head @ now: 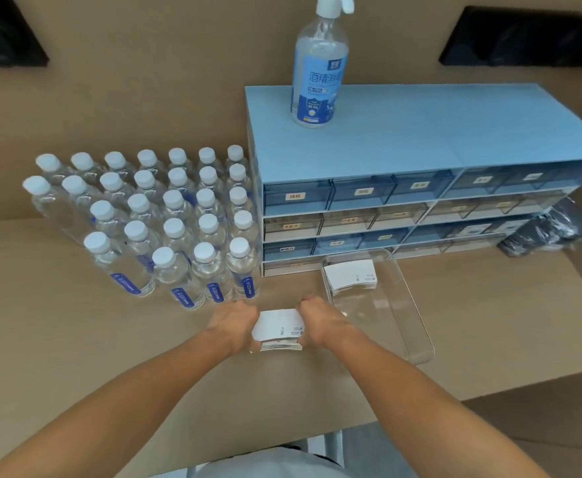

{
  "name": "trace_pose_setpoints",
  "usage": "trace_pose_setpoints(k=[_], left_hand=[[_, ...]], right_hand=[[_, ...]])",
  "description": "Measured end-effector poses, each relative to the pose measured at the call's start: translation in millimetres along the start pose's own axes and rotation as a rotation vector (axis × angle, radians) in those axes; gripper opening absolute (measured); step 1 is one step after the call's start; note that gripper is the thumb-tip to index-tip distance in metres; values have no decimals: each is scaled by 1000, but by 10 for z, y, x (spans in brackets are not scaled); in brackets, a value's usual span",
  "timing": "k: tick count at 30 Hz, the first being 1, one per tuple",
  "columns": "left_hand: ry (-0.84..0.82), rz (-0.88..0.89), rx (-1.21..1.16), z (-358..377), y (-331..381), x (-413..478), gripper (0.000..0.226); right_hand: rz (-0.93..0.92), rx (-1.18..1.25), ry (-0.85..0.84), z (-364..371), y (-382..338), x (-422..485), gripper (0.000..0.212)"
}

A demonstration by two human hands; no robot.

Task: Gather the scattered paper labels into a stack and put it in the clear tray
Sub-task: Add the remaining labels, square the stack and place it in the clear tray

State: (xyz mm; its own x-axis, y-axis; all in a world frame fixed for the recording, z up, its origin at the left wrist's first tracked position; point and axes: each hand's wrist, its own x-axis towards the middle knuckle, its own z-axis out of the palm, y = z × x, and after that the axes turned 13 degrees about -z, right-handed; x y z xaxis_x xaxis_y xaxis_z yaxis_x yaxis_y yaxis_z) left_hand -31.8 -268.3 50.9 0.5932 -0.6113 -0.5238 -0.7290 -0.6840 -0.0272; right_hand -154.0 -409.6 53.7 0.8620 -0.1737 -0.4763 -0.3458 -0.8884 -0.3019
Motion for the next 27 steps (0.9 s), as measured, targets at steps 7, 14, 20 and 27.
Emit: trace_pose_setpoints(k=[7,14,20,27], left_hand=[[-16,-36,1,96,-56,30,55],[26,-26,2,142,-71,39,56],[47,-23,-1,202,-60,28,51],[27,-41,-41,283,-12,70,61]], right_hand=[[-19,-42,-37,54,8,15,51],[-46,-56,-11,34,34,-8,45],[-59,-53,-7,59,24,-38,45],[-62,-91,-39,184,-39,31,75]])
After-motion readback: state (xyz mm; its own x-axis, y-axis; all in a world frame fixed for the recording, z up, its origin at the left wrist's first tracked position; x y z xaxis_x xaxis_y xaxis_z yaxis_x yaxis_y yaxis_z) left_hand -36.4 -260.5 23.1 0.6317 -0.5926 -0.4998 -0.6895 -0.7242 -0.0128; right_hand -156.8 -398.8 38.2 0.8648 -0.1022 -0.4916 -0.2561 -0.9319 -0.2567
